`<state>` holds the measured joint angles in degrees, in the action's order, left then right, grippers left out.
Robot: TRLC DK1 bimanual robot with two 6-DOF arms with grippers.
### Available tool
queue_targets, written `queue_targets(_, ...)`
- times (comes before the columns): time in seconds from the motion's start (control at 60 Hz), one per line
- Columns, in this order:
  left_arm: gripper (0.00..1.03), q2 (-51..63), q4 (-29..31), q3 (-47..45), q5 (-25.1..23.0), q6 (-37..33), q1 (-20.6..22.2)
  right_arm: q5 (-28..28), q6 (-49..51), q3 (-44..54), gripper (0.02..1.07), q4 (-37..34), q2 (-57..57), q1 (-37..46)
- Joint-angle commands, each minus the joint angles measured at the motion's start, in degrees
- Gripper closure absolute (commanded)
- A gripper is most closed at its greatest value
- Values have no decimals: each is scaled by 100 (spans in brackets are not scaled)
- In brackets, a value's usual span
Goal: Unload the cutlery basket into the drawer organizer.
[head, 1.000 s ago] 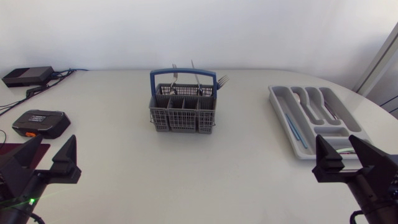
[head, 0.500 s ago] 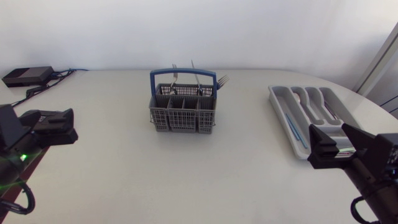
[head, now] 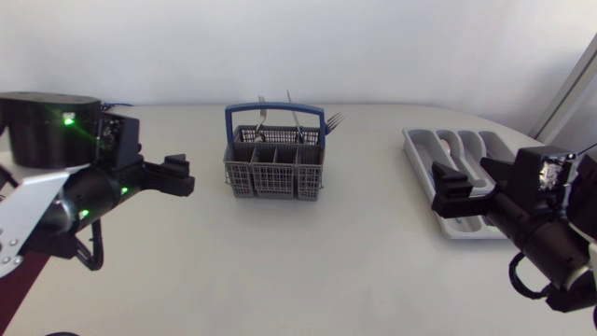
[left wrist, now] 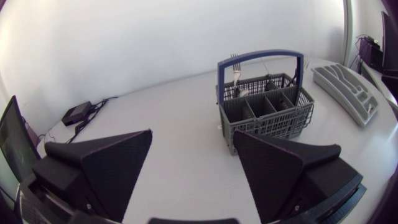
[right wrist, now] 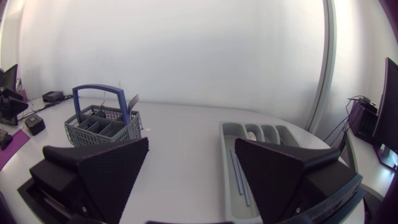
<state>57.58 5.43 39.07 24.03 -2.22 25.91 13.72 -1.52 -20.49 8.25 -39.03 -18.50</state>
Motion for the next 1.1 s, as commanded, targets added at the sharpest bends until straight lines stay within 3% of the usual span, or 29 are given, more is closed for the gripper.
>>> queue_targets(0.0, 11, 526, 11, 321, -127, -182, 19, 140, -94, -350, 7, -236, -316, -242)
queue_targets(0.15, 11, 1176, -156, 760, -1058, -182, -350, 149, 20, -790, 7, -711, -844, -391)
queue_targets(0.367, 12, 2082, -613, 1323, -1577, -200, -701, -44, 627, -1159, 7, -1010, -1485, -444)
queue_targets(0.6, 12, 3092, -1194, 1903, -1735, -499, -772, -563, 758, -1581, 7, -1335, -2074, -417)
queue_targets(0.667, 25, 3374, -1211, 2131, -2104, -560, -868, -633, 706, -1651, 7, -1335, -2188, -391)
queue_targets(0.717, 28, 3532, -1308, 2245, -2342, -560, -956, -660, 697, -1695, 7, -1335, -2276, -391)
queue_targets(1.017, 28, 4622, -1536, 3036, -2342, -806, -1097, -844, 627, -1801, 7, -1273, -2619, -391)
queue_targets(1.083, 36, 4797, -1545, 3195, -2350, -868, -1106, -871, 627, -1827, 7, -1265, -2663, -391)
